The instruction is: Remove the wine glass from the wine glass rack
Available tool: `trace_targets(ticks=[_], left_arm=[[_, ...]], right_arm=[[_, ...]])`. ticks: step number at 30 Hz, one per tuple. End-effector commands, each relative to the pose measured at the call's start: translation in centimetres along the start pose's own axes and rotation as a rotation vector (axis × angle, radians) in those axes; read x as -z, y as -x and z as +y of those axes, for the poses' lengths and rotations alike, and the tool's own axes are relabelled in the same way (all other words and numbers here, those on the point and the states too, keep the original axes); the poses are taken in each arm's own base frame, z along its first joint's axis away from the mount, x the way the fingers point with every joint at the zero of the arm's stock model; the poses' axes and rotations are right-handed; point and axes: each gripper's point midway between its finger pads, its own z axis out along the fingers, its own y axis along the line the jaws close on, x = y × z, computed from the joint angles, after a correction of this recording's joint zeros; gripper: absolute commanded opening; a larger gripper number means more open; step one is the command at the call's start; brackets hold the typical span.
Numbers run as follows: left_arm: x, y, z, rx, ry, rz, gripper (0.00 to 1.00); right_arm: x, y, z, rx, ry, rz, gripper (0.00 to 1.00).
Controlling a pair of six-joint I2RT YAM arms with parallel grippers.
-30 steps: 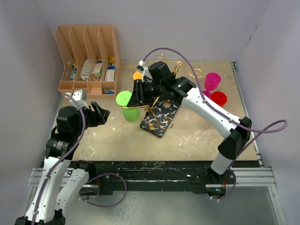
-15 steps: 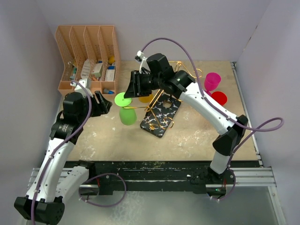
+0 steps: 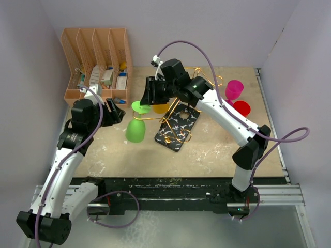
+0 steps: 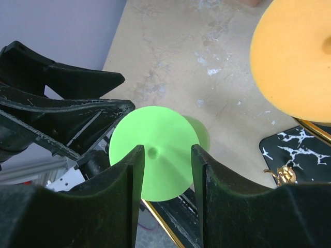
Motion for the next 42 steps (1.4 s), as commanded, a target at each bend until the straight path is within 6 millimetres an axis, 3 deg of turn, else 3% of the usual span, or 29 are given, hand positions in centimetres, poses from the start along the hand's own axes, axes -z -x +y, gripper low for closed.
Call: trace_targets(ticks=[1,15,26,34,42], left_arm=[[0.2,2.8,-1.9,-0.005,-0.063,-0.078,0.63],[-0.2,2.2,-1.7,0.001,-0.063,-0.055,0.63],[-0.3,1.7,-1.6,0.01,-0.067,-0.043,0.63],[-0.3,1.2,-1.6,0.018,-0.07,-0.033,0.63],[-0.2,1.1,-1.5,0.015,-0.064,-0.032,0.63]], right_arm=[[2.4,1.7,1.1,0.032,0.018,-0.066,0.45],[2.7,1.4,1.3,0.032,0.04,-0.055,0.47],[3.7,0.8,1.7,0.023,0.061,-0.048,0.6],[3.1,0.0,2.0,0.031,0.103,-0.016,0.52],[2.1,-0.4,1.6,0.031,0.101,0.0,0.51]])
